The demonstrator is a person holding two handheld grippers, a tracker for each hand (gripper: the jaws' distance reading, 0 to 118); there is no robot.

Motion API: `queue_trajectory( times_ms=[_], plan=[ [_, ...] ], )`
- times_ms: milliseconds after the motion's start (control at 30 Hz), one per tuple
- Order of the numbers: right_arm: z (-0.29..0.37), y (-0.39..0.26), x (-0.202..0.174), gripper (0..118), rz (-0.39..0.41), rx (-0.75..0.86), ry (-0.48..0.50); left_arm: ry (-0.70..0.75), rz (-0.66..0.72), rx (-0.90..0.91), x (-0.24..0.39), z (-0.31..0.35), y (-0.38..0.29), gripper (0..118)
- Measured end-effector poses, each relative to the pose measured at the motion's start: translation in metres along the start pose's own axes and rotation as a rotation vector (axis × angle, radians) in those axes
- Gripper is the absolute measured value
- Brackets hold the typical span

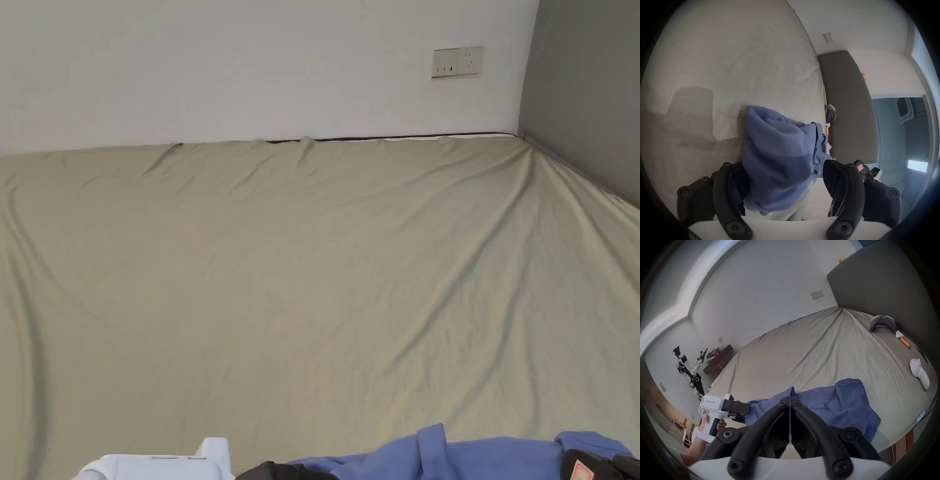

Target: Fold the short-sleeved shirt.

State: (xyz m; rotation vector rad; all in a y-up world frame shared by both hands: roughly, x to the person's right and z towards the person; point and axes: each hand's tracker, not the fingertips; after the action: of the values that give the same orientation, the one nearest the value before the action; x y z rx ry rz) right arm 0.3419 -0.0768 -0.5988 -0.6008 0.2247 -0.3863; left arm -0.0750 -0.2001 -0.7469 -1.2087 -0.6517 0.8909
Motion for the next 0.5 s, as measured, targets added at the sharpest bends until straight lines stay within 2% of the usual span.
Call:
queue_trajectory(
  times_ms=[67, 100, 133, 167, 200, 233, 333, 400, 500],
  plan=[
    [0.002, 0.000, 0.002, 1, -0.001, 0.002, -0.006, 0.020, -0.020, -0.014, 0.001, -0.012, 0.004, 89],
    [0.002, 0.000, 0.003, 5, -0.005, 0.001, -0.007, 0.008, -0.010, -0.016, 0.003, -0.011, 0.006, 81],
    [0.002, 0.000, 0.004, 13, -0.006, -0.001, -0.008, 0.014, 0.024, -0.020, 0.007, -0.008, 0.008, 60],
    [0.003, 0.000, 0.005, 16, -0.009, -0.003, -0.005, 0.046, 0.052, -0.032, 0.008, -0.006, 0.011, 26],
    [0.002, 0.000, 0.007, 16, -0.015, -0.015, -0.001, 0.092, 0.050, -0.041, 0.009, -0.004, 0.014, 16],
    [0.002, 0.000, 0.007, 16, -0.018, -0.029, 0.004, 0.127, 0.034, -0.036, 0.011, -0.003, 0.016, 16],
    [-0.001, -0.004, 0.013, 16, -0.028, -0.030, 0.013, 0.091, 0.002, -0.053, 0.024, 0.006, 0.017, 16],
    [-0.004, -0.003, 0.015, 16, -0.033, -0.038, 0.011, 0.025, -0.059, -0.031, 0.032, 0.015, 0.017, 16],
    [-0.010, -0.003, 0.015, 16, -0.031, -0.042, -0.010, -0.070, -0.055, 0.031, 0.039, 0.042, 0.022, 16]
  ],
)
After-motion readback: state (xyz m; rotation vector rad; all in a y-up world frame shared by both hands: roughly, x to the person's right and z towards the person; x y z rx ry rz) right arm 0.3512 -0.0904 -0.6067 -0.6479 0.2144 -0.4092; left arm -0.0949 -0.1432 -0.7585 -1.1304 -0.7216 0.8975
